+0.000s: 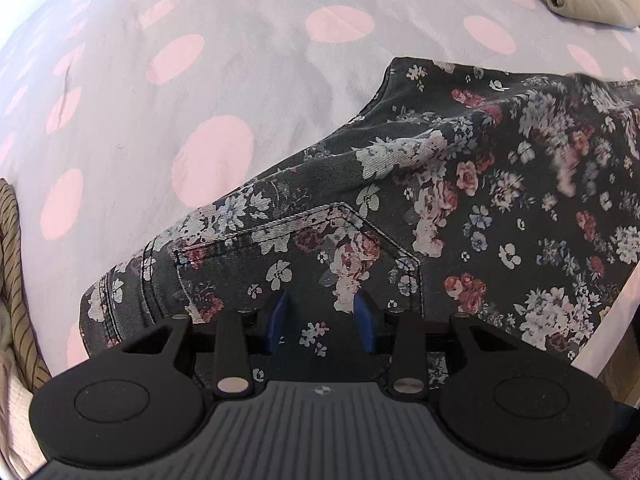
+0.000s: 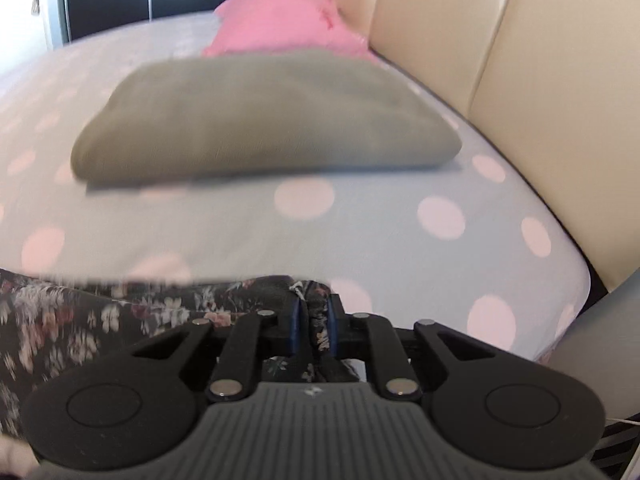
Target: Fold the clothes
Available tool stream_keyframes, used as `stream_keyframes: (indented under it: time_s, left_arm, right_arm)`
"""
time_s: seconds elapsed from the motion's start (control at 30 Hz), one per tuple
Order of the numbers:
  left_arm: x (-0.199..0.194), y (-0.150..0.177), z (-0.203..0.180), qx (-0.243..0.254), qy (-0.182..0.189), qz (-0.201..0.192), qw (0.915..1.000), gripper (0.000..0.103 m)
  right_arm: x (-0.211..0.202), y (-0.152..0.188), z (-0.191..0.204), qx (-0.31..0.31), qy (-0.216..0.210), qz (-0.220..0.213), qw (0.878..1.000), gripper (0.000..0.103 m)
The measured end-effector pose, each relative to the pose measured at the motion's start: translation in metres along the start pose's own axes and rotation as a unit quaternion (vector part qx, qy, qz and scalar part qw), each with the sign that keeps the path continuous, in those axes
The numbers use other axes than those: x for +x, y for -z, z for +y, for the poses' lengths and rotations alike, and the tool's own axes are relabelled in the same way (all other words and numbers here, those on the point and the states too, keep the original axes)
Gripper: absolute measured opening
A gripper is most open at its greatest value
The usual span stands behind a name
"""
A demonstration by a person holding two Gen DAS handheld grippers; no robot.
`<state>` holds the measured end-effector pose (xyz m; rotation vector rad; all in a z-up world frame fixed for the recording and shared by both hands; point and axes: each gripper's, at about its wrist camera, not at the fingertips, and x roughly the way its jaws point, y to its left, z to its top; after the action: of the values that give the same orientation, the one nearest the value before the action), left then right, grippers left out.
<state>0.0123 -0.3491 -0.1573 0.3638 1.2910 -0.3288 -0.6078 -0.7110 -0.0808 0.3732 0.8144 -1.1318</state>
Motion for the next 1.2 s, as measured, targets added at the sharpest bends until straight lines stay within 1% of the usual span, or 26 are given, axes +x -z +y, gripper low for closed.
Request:
stream_keyframes:
  time_s: [0.03, 0.17, 0.3, 0.37, 0.4, 0.43, 0.5, 0.57, 0.63, 0.7, 0.73, 0.8, 0.9, 1.0, 1.1, 1.2]
  left_arm:
    - [0.001, 0.000, 0.000, 0.000, -0.001, 0.001, 1.0000, 0.035]
    - [0.002, 0.002, 0.001, -0.010, -0.002, 0.001, 1.0000, 0.035]
    - [0.003, 0.003, 0.002, -0.016, -0.003, 0.002, 0.9999, 0.035]
    - [0.005, 0.002, 0.002, -0.016, -0.004, 0.004, 0.9999, 0.035]
    - [0.005, 0.002, 0.002, -0.024, -0.006, 0.006, 0.9997, 0.035]
    - [0.006, 0.001, 0.002, -0.025, -0.006, 0.006, 0.9996, 0.035]
    - [0.006, 0.000, 0.001, -0.024, -0.007, 0.007, 0.9997, 0.035]
    - [0.006, -0.001, 0.000, -0.022, -0.009, 0.006, 0.9997, 0.035]
    - [0.005, -0.001, -0.001, -0.020, -0.011, 0.006, 0.9997, 0.035]
    - [0.003, -0.001, -0.001, -0.023, -0.011, 0.002, 0.9997, 0.035]
    - [0.000, -0.001, -0.001, -0.023, -0.009, -0.002, 0.9997, 0.035]
    - [-0.004, -0.002, 0.000, -0.029, -0.006, -0.009, 0.9995, 0.035]
    - [-0.009, -0.004, 0.002, -0.045, -0.010, -0.022, 0.9987, 0.035]
    - [-0.012, -0.006, 0.004, -0.061, -0.019, -0.028, 0.9976, 0.035]
    - [-0.011, -0.006, 0.004, -0.068, -0.030, -0.023, 0.9970, 0.035]
    - [-0.005, -0.001, 0.007, -0.073, -0.042, -0.006, 0.9965, 0.035]
  right_arm:
    - [0.002, -0.003, 0.004, -0.011, 0.007, -0.005, 1.000, 0.015]
    - [0.023, -0.003, 0.010, -0.033, 0.038, 0.034, 0.998, 0.015]
    - [0.044, -0.003, 0.016, -0.055, 0.070, 0.073, 0.993, 0.017]
    - [0.055, -0.004, 0.019, -0.065, 0.085, 0.092, 0.990, 0.027]
    - [0.060, -0.004, 0.021, -0.071, 0.093, 0.102, 0.988, 0.038]
    - [0.064, -0.004, 0.021, -0.071, 0.099, 0.110, 0.986, 0.040]
    - [0.052, -0.005, 0.004, -0.013, 0.087, 0.096, 0.991, 0.041]
    - [0.037, -0.005, -0.013, 0.052, 0.072, 0.076, 0.993, 0.041]
    - [0.021, -0.001, -0.026, 0.108, 0.062, 0.055, 0.991, 0.041]
    - [0.009, 0.006, -0.037, 0.157, 0.050, 0.043, 0.985, 0.041]
    - [0.004, 0.010, -0.042, 0.180, 0.044, 0.038, 0.982, 0.037]
    - [-0.002, 0.014, -0.041, 0.191, 0.032, 0.032, 0.980, 0.027]
    - [0.010, 0.014, -0.009, 0.128, 0.006, 0.049, 0.991, 0.021]
    - [0.021, 0.015, 0.022, 0.063, -0.020, 0.065, 0.996, 0.019]
    - [0.033, 0.015, 0.054, -0.001, -0.046, 0.081, 0.996, 0.018]
    - [0.044, 0.015, 0.086, -0.066, -0.072, 0.096, 0.991, 0.017]
